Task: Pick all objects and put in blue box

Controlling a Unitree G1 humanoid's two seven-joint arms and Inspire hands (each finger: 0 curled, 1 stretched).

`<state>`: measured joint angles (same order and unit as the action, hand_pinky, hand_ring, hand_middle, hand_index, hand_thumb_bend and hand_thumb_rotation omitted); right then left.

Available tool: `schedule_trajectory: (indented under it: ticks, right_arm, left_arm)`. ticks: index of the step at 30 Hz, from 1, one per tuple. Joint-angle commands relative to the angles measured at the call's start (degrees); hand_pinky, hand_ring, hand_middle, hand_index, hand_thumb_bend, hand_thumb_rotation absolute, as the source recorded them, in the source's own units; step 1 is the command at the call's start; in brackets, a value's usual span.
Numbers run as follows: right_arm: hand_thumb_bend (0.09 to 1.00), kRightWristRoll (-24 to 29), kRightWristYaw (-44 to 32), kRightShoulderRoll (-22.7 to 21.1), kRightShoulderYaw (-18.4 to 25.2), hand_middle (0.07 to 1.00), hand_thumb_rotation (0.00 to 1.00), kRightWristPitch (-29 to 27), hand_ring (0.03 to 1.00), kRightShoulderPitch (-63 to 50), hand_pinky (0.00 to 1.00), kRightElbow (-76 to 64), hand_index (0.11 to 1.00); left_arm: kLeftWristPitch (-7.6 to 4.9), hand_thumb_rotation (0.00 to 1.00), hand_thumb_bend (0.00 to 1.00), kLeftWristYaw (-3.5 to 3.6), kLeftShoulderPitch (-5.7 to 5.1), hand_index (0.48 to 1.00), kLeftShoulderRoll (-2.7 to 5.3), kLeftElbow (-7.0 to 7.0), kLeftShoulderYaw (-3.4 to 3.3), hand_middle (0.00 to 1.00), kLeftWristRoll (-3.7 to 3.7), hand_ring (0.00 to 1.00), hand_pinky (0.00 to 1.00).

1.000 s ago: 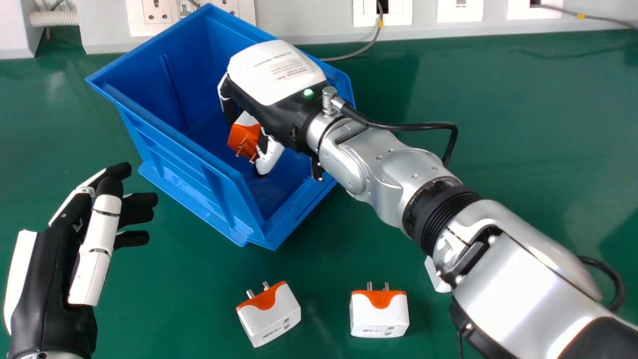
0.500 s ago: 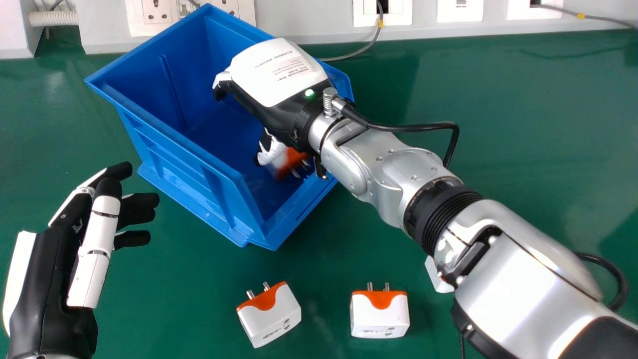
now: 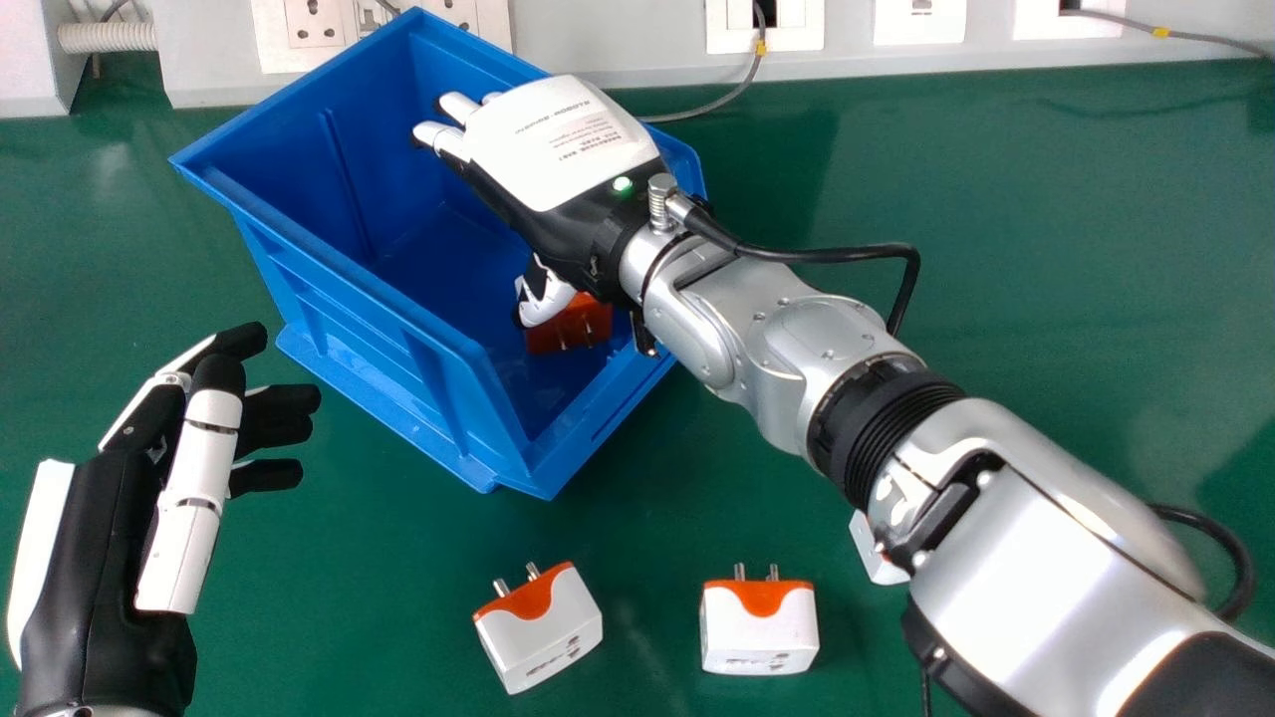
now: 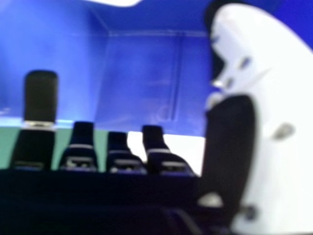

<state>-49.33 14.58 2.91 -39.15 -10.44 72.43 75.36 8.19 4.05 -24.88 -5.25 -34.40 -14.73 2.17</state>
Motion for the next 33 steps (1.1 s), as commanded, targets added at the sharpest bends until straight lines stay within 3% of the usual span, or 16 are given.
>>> schedule_trajectory:
  ticks: [1,8,11,15,16,21,27,33]
  right_arm:
    - [0.417,0.61,0.38,-1.04,0.34,0.971,0.00,-0.61,0.926,1.45,0.45,-1.63,0.901]
    - [0.418,1.20,-0.31,-3.74,1.07,0.963,0.00,-3.19,0.919,2.04,0.45,-2.92,0.898]
    - [0.454,1.10,-0.60,-5.56,1.29,0.965,0.03,-4.00,0.918,2.07,0.61,-4.76,0.907]
    - [0.423,2.75,-3.04,-7.81,3.36,0.965,0.01,-3.89,0.917,1.17,0.70,-8.23,0.911]
    - [0.472,3.79,-4.24,-8.24,4.41,0.965,0.01,-3.48,0.917,0.68,0.73,-9.49,0.912]
    - [0.586,7.28,-8.38,-10.84,8.26,0.963,0.00,-1.71,0.915,-2.11,0.76,-16.27,0.909]
    - [0.632,8.98,-12.49,-16.32,11.62,0.954,0.00,-0.29,0.906,-7.41,0.78,-28.68,0.896]
    - [0.646,10.32,-16.78,-22.78,16.49,0.952,0.00,3.09,0.901,-17.39,0.78,-48.43,0.895]
  left_arm:
    - [-0.87,0.89,0.42,0.10,0.39,0.807,-0.55,-0.37,0.15,0.68,-0.13,0.69,0.64]
    - [-0.24,0.89,0.43,0.10,1.64,0.806,-0.94,0.66,0.17,0.68,-0.07,0.69,0.64]
    - [-0.06,0.89,0.43,0.10,2.51,0.805,-1.28,1.52,0.13,0.68,-0.24,0.69,0.64]
    - [0.11,0.89,0.45,0.14,3.90,0.806,-2.01,2.97,0.04,0.68,-0.48,0.69,0.64]
    - [0.22,0.89,0.46,0.14,4.23,0.806,-2.21,3.33,-0.05,0.68,-0.46,0.69,0.64]
    - [1.14,0.89,0.46,0.01,6.05,0.805,-3.07,4.59,0.02,0.68,-0.39,0.69,0.63]
    - [1.98,0.88,0.45,0.11,8.31,0.807,-3.95,6.48,-0.27,0.68,-0.31,0.69,0.64]
    - [1.46,0.88,0.44,-0.02,9.64,0.808,-4.20,8.23,-0.77,0.68,-0.05,0.70,0.64]
